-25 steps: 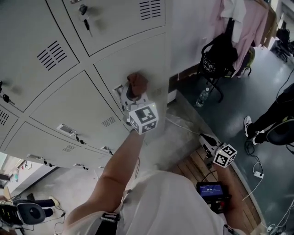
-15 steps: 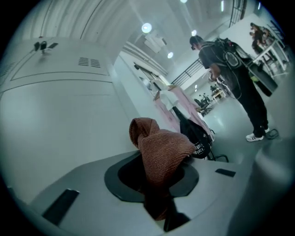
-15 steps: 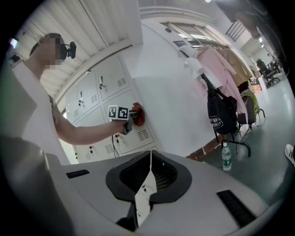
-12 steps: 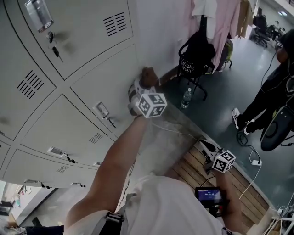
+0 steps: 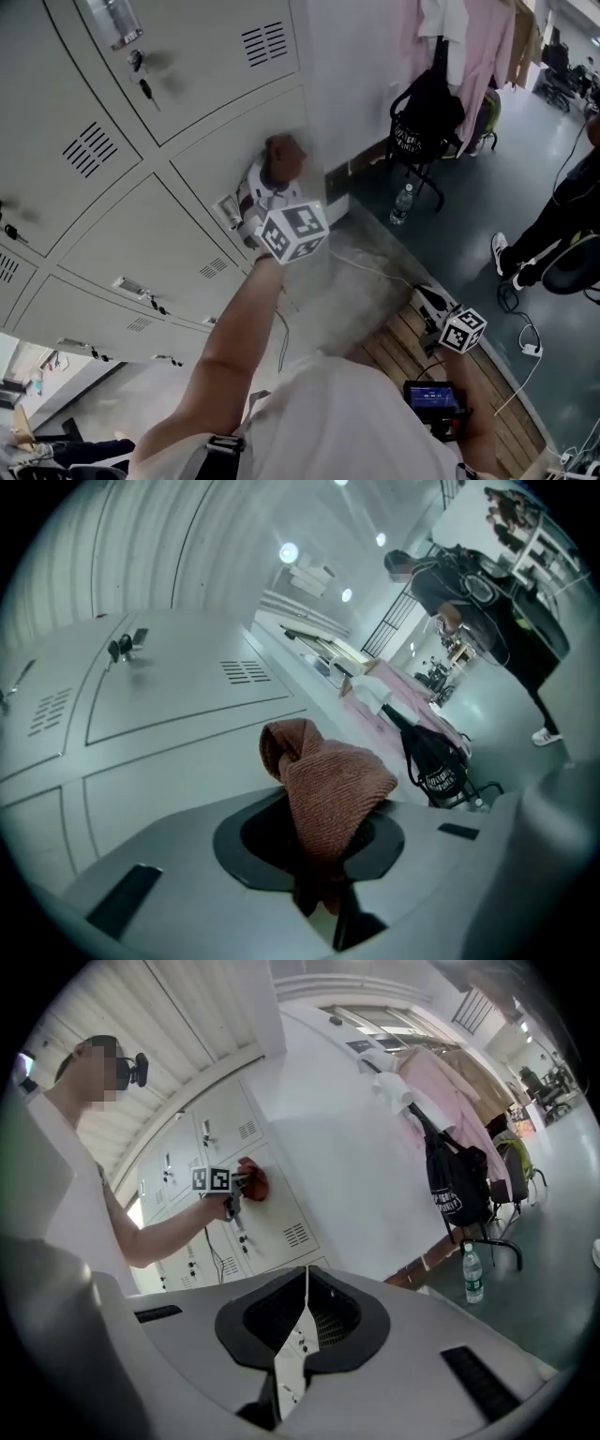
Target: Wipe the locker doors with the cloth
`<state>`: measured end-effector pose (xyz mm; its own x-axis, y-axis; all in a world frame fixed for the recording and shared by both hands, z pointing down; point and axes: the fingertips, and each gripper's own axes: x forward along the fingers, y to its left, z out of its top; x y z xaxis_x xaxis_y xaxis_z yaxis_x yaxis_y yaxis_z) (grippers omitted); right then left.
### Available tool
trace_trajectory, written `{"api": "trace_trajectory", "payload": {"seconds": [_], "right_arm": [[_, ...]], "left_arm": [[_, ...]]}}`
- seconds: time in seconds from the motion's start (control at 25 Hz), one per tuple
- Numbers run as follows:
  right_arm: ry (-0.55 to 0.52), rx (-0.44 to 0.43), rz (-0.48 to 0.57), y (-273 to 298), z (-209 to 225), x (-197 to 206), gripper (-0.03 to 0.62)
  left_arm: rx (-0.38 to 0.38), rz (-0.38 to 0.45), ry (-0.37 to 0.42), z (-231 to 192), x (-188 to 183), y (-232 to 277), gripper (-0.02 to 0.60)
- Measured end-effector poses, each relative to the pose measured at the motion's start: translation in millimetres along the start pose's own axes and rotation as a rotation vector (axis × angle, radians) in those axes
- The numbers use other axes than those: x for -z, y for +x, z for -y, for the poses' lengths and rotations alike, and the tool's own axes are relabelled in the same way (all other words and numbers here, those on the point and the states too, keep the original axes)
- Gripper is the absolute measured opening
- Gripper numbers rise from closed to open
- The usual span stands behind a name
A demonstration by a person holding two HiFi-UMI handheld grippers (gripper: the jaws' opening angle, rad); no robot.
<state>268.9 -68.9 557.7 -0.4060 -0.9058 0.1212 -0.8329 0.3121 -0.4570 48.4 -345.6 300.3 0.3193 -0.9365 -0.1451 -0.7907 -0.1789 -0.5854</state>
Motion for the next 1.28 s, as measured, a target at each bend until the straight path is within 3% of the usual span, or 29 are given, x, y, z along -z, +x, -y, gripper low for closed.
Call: {"api": "trace_trajectory", "payload": {"seconds": [0.28, 0.56, 0.72, 0.96, 1.16, 1.28], "right_arm": [[-0.053, -0.172, -0.057, 62, -35, -3, 0.018], [-0.064, -0.275, -0.102, 99, -60, 8, 0.018], [-0.066, -0.283, -0.102, 102, -63, 8, 0.018], [-0.054, -0.224, -0.061, 83, -49, 2, 0.018], [-0.015, -0.126, 0.015, 51, -25, -9, 0.018], [-0.005, -0.083, 0.054, 33, -16, -16, 0.018]], "left_arm": [[-0.124, -0.056, 0.168, -74, 29, -53, 0.067], [-0.275, -0.106, 0.180, -133, 72, -102, 0.067], [-0.365, -0.076, 0.181, -155, 67, -110, 0.067], [-0.242, -0.007, 0.234, -106, 25, -59, 0.067], [-0.059, -0.040, 0.464, -25, 4, -7, 0.067], [0.010, -0.022, 0.539, 14, -5, 18, 0.067]]}}
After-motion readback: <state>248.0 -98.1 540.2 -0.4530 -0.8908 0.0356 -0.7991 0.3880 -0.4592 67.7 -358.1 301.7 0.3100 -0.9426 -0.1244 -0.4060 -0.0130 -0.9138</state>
